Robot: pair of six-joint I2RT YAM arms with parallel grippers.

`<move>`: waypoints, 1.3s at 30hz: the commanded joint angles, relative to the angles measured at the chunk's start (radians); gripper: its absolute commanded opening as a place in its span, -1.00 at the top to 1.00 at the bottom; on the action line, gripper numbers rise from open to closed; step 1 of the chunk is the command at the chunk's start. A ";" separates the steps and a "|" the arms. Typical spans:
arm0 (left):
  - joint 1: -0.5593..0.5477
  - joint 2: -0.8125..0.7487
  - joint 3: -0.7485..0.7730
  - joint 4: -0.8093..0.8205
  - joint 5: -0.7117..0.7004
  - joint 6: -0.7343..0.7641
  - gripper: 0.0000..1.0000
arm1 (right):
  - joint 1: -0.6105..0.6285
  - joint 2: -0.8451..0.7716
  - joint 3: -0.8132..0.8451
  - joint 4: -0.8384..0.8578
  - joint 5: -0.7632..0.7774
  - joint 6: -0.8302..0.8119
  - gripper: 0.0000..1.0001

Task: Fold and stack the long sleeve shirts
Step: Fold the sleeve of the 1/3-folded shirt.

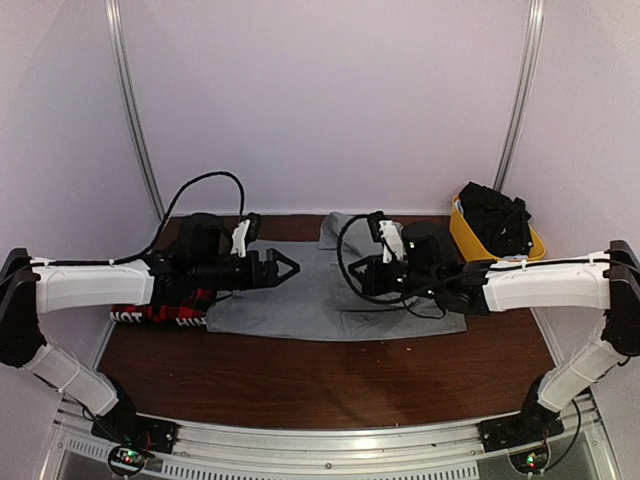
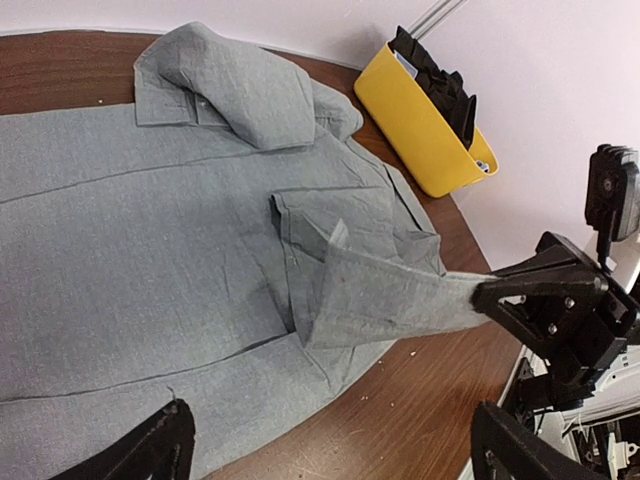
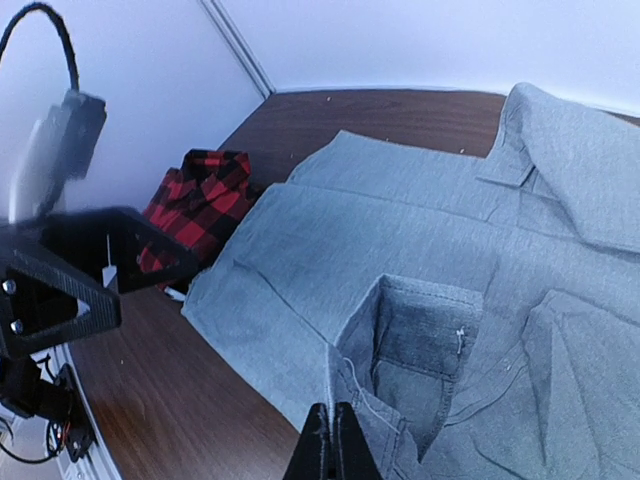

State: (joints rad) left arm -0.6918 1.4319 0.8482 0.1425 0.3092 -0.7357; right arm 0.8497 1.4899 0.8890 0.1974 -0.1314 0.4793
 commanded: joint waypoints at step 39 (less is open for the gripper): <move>0.006 -0.048 -0.216 0.079 -0.007 -0.115 -0.92 | 0.171 0.086 -0.045 0.108 0.222 0.175 -0.36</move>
State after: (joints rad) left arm -0.6880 1.3220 0.6590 0.0887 0.1856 -0.8062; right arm 1.0435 1.5848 0.8982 0.3412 0.0830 0.6548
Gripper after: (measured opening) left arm 0.972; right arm 0.685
